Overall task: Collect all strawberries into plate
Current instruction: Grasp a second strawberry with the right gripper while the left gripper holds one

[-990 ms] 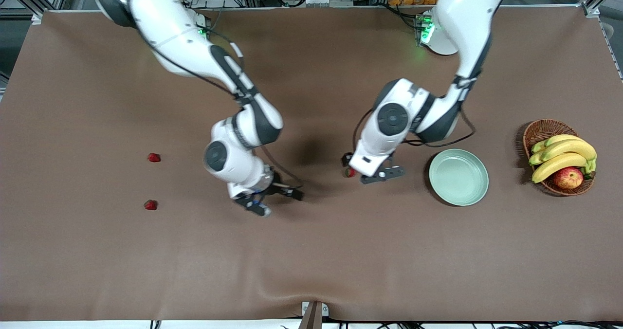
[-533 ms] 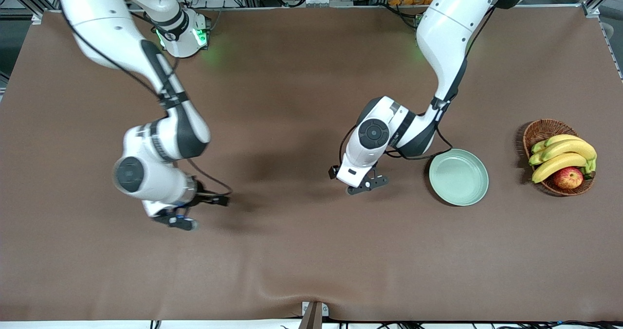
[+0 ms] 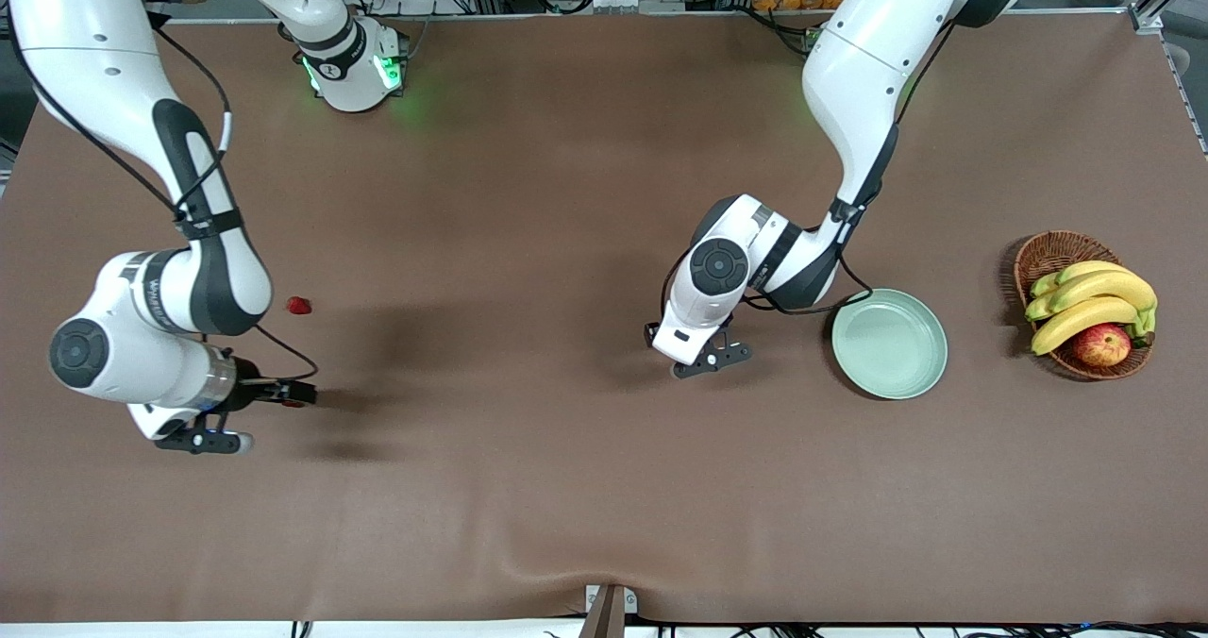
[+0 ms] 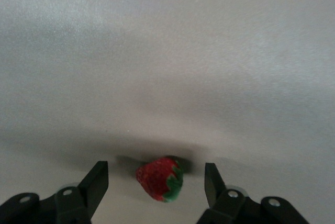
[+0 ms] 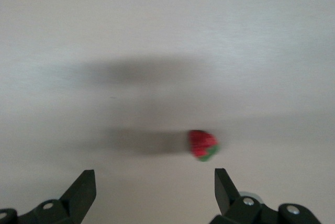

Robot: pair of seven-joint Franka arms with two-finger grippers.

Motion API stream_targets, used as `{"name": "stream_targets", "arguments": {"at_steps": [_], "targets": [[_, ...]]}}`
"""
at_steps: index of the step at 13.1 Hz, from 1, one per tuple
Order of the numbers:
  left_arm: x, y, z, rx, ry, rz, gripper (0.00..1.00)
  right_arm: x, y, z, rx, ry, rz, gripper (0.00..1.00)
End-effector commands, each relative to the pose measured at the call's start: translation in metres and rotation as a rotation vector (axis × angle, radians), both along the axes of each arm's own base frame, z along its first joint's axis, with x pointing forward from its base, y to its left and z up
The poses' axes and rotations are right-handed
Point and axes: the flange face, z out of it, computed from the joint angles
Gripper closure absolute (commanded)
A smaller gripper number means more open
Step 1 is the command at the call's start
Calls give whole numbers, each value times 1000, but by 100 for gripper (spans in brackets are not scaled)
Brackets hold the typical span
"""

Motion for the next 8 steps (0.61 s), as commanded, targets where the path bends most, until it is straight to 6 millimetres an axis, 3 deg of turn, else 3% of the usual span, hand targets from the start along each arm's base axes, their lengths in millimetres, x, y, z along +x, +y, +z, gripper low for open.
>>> {"name": "stream_targets", "arguments": {"at_steps": [1,4,5,7,8], "targets": [[0,1,-7,20,-4,0,26,-3,-11,-14,-56,-1,53,0],[-1,0,-8,19,-1,0,45,1,-24,-39,-68,-36,51,0],[-1,0,-7,18,-3,0,57,3,-24,-46,-65,-50,66,0],[0,1,-4,17,-4,-3,96,3,-25,-61,-63,-54,73,0],[2,3,0,16,-7,3,100,3,-24,-65,-63,-58,73,0]]}}
